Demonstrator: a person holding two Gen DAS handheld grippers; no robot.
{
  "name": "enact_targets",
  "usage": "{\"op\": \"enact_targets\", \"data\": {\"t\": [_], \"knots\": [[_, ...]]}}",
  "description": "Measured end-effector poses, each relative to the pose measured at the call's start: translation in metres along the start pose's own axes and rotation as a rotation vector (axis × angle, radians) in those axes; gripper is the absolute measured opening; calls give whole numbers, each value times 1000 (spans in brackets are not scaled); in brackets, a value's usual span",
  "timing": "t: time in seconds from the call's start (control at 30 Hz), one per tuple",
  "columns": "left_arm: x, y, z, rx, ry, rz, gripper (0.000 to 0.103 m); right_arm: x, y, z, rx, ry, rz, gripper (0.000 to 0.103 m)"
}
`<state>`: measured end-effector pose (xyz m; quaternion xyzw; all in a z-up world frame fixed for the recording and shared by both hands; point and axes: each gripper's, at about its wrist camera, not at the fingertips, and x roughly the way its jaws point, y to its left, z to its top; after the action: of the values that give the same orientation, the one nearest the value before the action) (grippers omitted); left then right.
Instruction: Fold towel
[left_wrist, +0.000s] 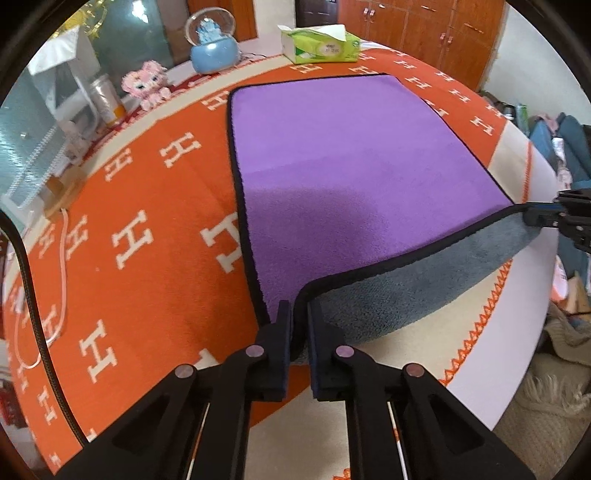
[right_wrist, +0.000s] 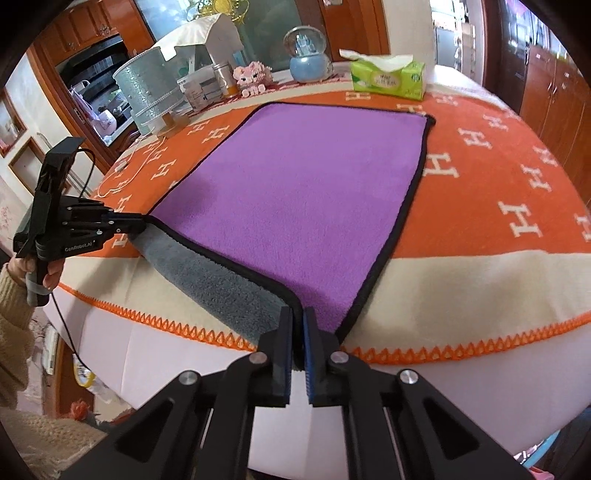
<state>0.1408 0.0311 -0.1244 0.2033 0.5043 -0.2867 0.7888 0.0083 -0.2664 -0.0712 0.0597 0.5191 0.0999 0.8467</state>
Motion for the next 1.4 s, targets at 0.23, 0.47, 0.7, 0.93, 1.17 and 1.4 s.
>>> {"op": "enact_targets", "data": {"t": [0.23, 0.47, 0.7, 0.93, 1.17, 1.4], "knots": [[-17, -15, 2, 6, -64, 134, 6, -15, 15, 0, -34, -60, -91, 5], [-31, -14, 18, -23, -119, 197, 6, -26, 12, 16, 6, -119, -136, 5], [-36, 1, 69, -82, -182, 233, 6, -33, -3, 53, 46, -178, -151, 5], [-22, 16, 139, -119, -208, 268, 6, -25, -32, 107, 78, -220, -168, 5], [6, 26, 197, -134, -201, 299, 6, -6, -68, 157, 132, -233, -187, 5], [42, 40, 231, -180, -175, 308, 6, 28, -94, 194, 155, -208, -212, 5]]}}
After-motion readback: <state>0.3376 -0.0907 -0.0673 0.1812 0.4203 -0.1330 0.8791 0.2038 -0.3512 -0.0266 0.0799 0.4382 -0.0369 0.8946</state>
